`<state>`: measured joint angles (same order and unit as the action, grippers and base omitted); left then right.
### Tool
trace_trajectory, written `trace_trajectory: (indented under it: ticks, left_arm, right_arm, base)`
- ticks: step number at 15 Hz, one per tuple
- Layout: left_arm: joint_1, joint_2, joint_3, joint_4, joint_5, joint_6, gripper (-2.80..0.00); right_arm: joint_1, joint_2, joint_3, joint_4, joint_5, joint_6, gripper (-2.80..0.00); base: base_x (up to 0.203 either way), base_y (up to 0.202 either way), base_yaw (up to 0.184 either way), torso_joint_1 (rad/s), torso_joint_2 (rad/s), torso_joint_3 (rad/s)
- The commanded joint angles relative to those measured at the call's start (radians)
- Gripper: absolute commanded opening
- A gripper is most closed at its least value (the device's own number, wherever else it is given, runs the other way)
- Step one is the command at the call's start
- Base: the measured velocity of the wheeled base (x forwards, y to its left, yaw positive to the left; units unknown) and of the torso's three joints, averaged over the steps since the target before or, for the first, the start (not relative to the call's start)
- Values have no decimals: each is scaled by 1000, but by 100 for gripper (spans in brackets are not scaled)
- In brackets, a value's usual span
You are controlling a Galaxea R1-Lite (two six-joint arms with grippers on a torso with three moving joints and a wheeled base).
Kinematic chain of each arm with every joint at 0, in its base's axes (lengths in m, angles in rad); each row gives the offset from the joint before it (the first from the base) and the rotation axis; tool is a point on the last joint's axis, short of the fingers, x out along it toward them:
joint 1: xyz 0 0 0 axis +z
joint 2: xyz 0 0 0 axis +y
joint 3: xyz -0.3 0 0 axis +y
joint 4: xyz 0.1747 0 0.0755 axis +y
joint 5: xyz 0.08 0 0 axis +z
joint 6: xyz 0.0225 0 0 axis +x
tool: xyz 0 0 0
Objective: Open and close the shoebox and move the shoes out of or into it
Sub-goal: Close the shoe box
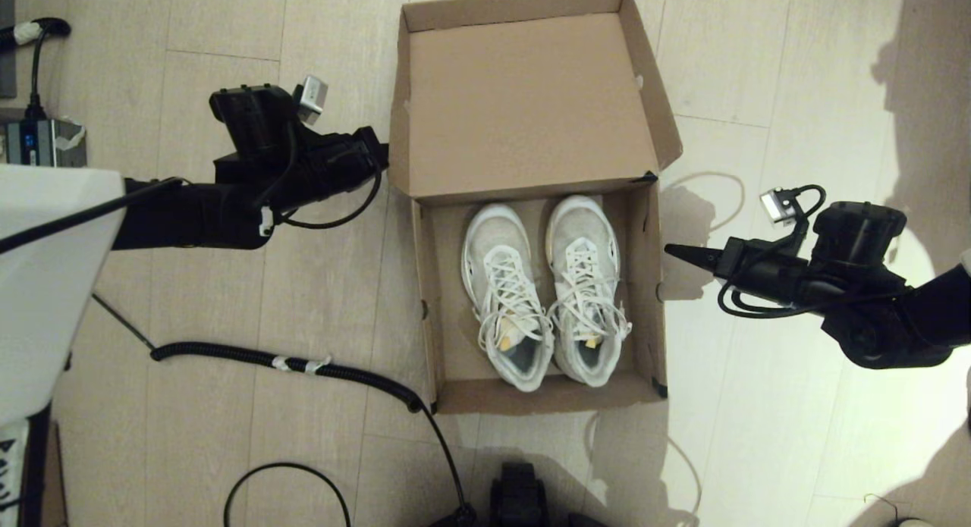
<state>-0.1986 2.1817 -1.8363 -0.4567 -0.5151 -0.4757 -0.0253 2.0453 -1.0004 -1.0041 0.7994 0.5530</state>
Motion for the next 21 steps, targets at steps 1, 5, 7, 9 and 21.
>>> trace_trajectory:
  ticks: [1,5,7,9,21]
  left_arm:
    - [-7,14,-26,0,-3,-4,-280]
    - [-12,48,-95,53,-3,-5,-280]
    - [-12,54,-95,50,-3,-6,-280]
    - [-13,58,-95,47,-3,-6,-280]
    - [43,48,-98,45,-7,-55,-280]
  right_arm:
    - [2,-44,71,-9,7,-7,-280]
    - [68,-60,203,-80,6,-25,-280]
    - [115,-60,252,-117,4,-27,-280]
    - [137,-60,284,-141,-2,-28,-280]
    - [-13,129,-237,17,14,33,-280]
  base:
    - [0,0,0,0,0,0]
    - [0,0,0,0,0,0]
    - [0,0,0,0,0,0]
    - [0,0,0,0,0,0]
    - [0,0,0,0,0,0]
